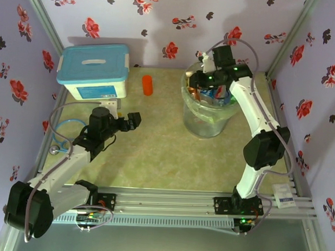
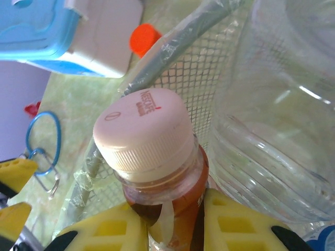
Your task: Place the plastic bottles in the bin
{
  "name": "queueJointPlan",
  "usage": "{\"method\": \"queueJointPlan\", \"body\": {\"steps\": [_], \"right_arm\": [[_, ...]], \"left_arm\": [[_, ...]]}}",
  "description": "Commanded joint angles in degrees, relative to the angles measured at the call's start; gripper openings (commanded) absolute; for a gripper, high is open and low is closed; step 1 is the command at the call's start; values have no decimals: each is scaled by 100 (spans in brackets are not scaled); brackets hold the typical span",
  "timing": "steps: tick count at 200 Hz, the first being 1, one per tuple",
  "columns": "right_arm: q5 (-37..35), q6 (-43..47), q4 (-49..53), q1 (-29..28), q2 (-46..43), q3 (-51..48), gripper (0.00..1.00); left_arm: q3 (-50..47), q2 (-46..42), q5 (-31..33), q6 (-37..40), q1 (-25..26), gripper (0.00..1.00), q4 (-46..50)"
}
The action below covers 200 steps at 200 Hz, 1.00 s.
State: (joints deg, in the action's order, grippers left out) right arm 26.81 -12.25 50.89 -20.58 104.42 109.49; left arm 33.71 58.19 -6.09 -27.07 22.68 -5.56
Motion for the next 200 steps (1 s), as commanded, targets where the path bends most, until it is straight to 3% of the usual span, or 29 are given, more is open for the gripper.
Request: {"method": "queueJointPlan", "body": {"steps": [1,19,37,55,96,160,200], "right_arm": [[1016,-707,794,-503,333,-95,20],[658,-594,1025,-681,351,129,23],[-114,-384,1386,-728,344,447,35],[-432,-271,1482,-728,272,666,46],[-887,-59,1955,-720,359,1532,55],[-1698,223,2688,-510,308,2755,60],[-2326,200,2531,-98,-311,2510,54]], "left_arm": [[235,-163,-15,137,-96,100,248],[295,-227,-15,180,-147,100,373],[348,-290,-13,201,-158,100,475],[381,-302,-16,211,-167,100,530],[404,-253,-15,133,-167,100,455],[462,-206,-23,168,-167,100,512],[469,-132,-30,196,-167,100,465]]}}
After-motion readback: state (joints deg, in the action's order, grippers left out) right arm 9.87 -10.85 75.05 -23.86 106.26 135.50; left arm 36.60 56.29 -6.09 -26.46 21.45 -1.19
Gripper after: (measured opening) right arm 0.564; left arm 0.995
